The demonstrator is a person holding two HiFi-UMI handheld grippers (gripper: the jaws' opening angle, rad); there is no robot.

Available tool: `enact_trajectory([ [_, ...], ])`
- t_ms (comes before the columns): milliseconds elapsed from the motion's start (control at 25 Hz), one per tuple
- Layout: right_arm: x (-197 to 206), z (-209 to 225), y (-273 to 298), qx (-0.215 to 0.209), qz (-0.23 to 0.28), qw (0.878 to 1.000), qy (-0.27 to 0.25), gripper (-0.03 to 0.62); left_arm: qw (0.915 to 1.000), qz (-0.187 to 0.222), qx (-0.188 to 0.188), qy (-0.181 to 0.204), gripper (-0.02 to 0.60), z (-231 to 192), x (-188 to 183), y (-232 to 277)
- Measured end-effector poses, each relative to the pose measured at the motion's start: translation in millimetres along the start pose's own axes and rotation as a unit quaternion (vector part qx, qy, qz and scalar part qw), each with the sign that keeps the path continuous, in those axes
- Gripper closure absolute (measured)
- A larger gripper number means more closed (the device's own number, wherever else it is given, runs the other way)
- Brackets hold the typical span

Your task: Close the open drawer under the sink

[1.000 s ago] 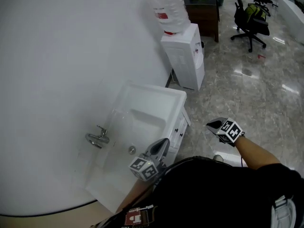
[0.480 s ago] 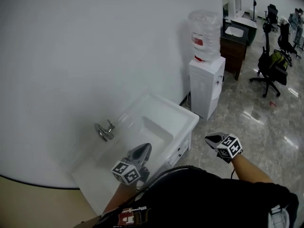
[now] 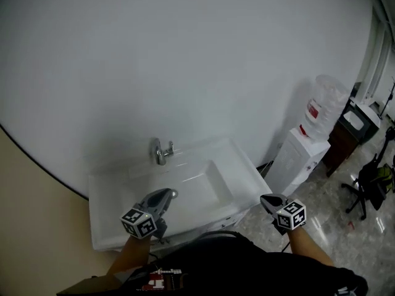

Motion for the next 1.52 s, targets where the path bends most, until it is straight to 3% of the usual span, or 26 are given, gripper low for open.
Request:
enact_trajectory([
  [200,-24.5,-7.9,42.3,-0.046,-0.003,0.999,-0.029,0.592,0.9981,0.010,-0.060,-0.015,0.581,-19.8,1.0,-44.4],
  [520,-61.7,-43.1,132.5,-0.085,0.006,0.996,-0.026,0.592,0.9957,0.012,-0.091,-0.007,0.581,-80.5,-28.1,-101.7],
  [800,-98.0,-88.3,208.3,-0.080,0.034,0.996,0.015,0.592,0.9959,0.015,-0.088,0.009,0.581,-152.1,-75.3,-145.9],
  [1040,-124.4,-125.6,266.7,-0.094,0.025,0.995,0.007,0.592,0.9953,0.009,-0.095,-0.013,0.581,-199.7,-77.1,-182.4],
  [1360,-139.8,-133.1,299.0,-0.115,-0.009,0.993,-0.018,0.592,0.9926,0.026,-0.103,-0.060,0.581,-208.7,-63.1,-196.6],
  [1520,-139.3,-116.0,312.6,-0.138,-0.016,0.990,-0.027,0.592,0.9897,0.026,-0.129,-0.056,0.581,-201.4,-56.2,-190.8],
])
Point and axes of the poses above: the fingertips, and each gripper's own axes: y forward along the fingers, z to its right, x out of its underside, the point moved 10 cm from there along -y, backward along the fingers, and after that the axes turned 4 degrees about -x, right-handed, at the moved point
